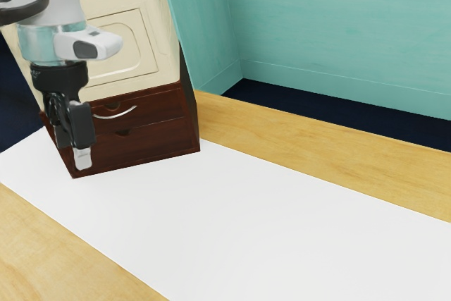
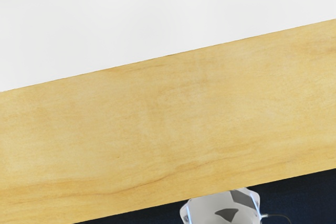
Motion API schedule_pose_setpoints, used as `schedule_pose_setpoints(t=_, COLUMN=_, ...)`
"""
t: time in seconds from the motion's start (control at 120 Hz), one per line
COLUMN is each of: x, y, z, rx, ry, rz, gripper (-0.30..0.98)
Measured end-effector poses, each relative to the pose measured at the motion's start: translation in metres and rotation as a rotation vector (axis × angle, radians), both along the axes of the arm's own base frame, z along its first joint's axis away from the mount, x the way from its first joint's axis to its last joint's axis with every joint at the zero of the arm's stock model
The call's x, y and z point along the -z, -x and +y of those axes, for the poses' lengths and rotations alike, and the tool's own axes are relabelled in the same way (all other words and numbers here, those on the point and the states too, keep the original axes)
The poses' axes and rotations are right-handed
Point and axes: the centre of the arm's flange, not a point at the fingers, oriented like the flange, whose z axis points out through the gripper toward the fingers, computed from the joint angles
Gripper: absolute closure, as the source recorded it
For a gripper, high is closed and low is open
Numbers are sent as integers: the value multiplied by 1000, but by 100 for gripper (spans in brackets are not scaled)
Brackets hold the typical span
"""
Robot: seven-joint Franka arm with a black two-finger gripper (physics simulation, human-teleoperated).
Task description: Pull the drawer handle with one arm to open the drawer
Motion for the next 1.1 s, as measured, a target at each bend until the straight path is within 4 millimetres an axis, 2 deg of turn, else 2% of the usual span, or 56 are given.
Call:
schedule_pose_setpoints(t=0.158, x=-7, y=-20, z=1, rx=109, ry=-2, rz=-131, gripper=0)
schedule_pose_setpoints(t=0.267, x=-11, y=-23, z=13, rx=145, ry=-21, rz=-175, gripper=0)
schedule_pose_setpoints(t=0.417, x=-24, y=-7, z=28, rx=193, ry=-67, rz=-214, gripper=0)
schedule_pose_setpoints(t=0.475, x=-11, y=4, z=39, rx=210, ry=-77, rz=-202, gripper=0)
schedule_pose_setpoints(t=0.533, x=1, y=7, z=47, rx=232, ry=-88, rz=-197, gripper=0)
schedule_pose_setpoints(t=0.683, x=34, y=-4, z=57, rx=320, ry=-141, rz=-212, gripper=0)
schedule_pose_setpoints(t=0.842, x=59, y=-17, z=83, rx=388, ry=-189, rz=-273, gripper=0)
schedule_pose_setpoints(t=0.95, x=63, y=-25, z=95, rx=428, ry=-212, rz=-319, gripper=0)
schedule_pose_setpoints(t=1.1, x=68, y=-31, z=125, rx=433, ry=-203, rz=-363, gripper=0)
